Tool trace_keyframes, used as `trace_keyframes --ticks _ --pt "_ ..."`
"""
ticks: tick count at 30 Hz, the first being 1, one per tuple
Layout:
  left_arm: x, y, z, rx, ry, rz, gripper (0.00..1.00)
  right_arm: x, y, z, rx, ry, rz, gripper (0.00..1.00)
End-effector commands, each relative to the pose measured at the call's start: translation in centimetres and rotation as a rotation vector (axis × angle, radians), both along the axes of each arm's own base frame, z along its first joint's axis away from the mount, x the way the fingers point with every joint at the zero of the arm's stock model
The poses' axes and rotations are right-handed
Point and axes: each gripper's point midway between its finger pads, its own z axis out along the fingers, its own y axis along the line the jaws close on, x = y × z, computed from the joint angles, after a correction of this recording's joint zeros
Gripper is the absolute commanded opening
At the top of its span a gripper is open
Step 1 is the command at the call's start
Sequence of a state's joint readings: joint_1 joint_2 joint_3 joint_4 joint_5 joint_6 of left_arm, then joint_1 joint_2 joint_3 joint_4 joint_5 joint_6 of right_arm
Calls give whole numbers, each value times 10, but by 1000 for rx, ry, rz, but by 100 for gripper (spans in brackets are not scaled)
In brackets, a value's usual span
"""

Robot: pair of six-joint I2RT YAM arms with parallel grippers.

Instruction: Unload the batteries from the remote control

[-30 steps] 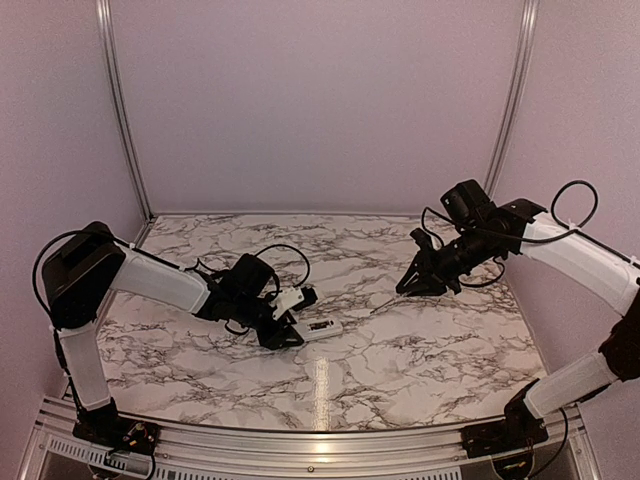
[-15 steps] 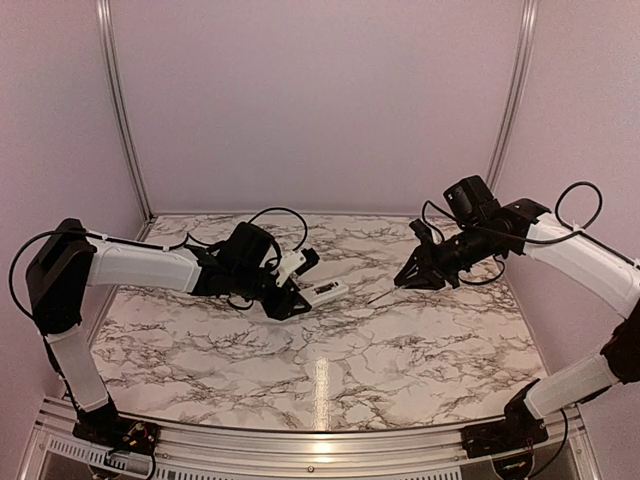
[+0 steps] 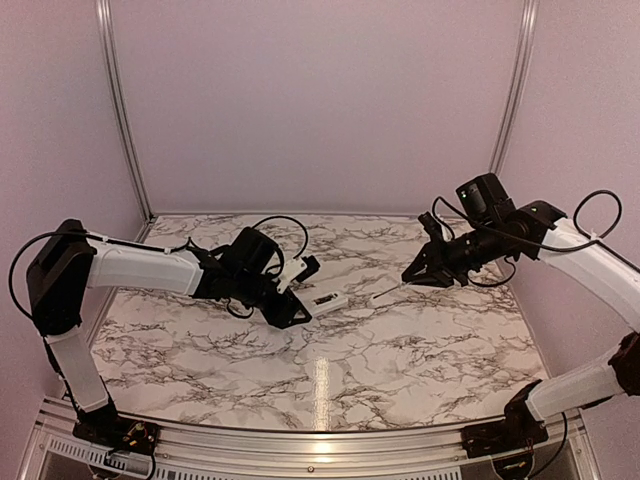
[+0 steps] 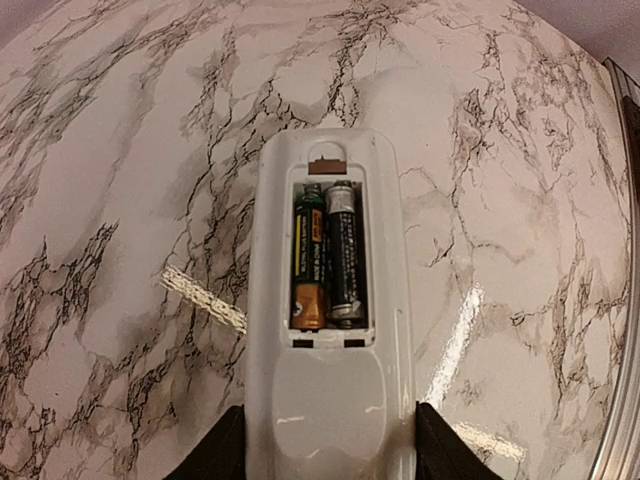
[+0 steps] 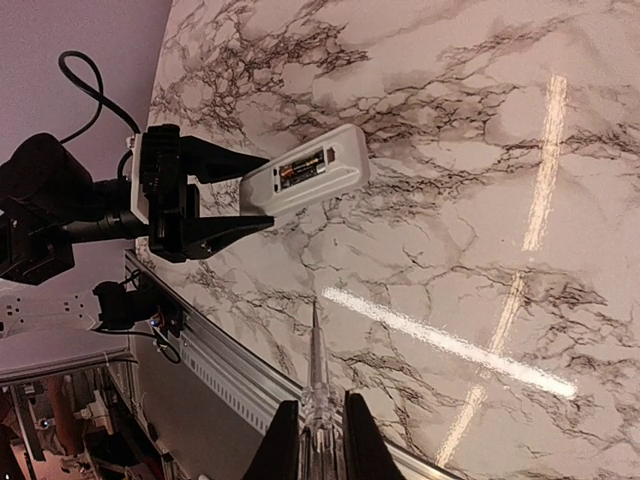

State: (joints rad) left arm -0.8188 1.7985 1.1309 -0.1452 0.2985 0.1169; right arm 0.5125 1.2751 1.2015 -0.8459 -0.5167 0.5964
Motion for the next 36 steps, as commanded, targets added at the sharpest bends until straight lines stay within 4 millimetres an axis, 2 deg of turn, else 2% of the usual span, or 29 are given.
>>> trace_keyframes --ticks 1,6,15,21,30,36 --pt "0 -6 25 -95 6 43 0 -4 -3 6 1 -44 1 0" --pt "-1 -5 23 -93 8 63 0 -5 -3 9 7 -56 2 0" --pt "-30 -18 26 -63 -76 -4 0 -10 -4 9 20 -55 8 0" --pt "-47 -28 31 -109 -30 -48 0 -13 -3 8 33 -50 15 0" --pt "-65 -43 40 -97 -111 -127 0 -19 12 7 25 -62 94 0" --pt "-66 -47 42 -30 -214 -163 0 -21 20 5 13 -62 133 0"
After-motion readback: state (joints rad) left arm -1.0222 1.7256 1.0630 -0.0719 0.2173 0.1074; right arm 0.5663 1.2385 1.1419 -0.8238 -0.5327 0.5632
